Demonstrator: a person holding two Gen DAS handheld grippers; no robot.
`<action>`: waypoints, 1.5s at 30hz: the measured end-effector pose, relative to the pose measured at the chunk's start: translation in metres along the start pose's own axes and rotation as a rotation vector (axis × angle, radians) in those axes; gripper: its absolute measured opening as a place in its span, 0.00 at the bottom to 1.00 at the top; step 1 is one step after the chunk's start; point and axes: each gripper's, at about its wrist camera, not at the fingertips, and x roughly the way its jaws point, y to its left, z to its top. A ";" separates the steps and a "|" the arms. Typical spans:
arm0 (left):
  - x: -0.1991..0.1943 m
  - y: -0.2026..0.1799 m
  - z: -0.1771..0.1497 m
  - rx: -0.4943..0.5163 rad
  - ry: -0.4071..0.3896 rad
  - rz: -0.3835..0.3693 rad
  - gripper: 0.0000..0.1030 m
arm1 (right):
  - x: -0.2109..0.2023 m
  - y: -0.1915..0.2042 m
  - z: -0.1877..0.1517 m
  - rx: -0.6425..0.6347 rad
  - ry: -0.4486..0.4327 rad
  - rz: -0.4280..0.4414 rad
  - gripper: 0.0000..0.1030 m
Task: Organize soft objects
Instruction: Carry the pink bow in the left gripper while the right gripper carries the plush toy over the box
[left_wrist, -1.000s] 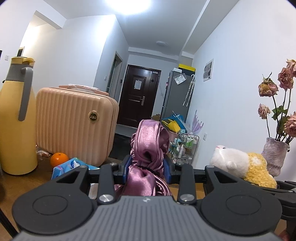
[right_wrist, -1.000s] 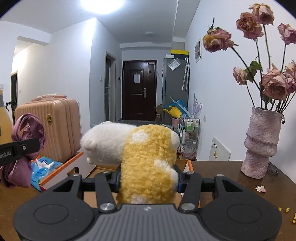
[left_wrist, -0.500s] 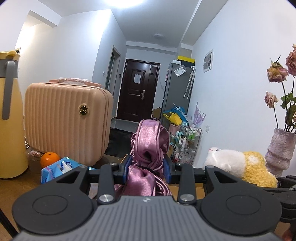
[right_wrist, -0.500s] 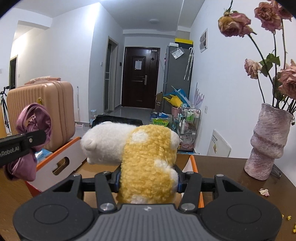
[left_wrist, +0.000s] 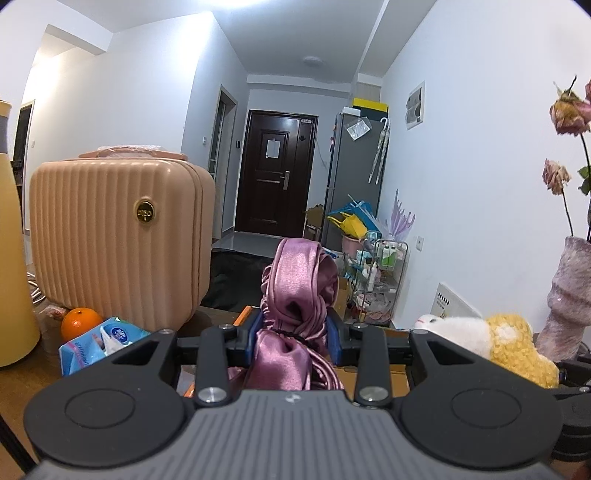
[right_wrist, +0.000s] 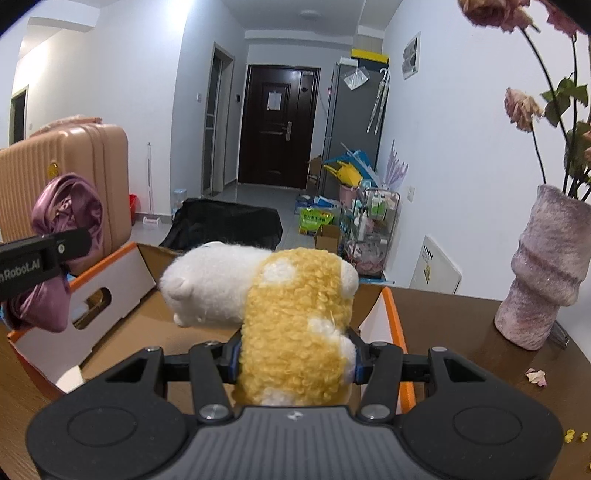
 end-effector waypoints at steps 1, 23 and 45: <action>0.002 0.000 -0.001 0.004 0.002 0.001 0.34 | 0.002 0.000 -0.001 0.001 0.004 0.001 0.48; 0.039 -0.005 -0.024 0.093 0.064 0.049 0.34 | 0.029 0.002 -0.020 0.019 0.037 0.010 0.49; 0.055 -0.004 -0.043 0.136 0.130 0.079 0.35 | 0.033 0.010 -0.022 -0.024 0.051 -0.002 0.49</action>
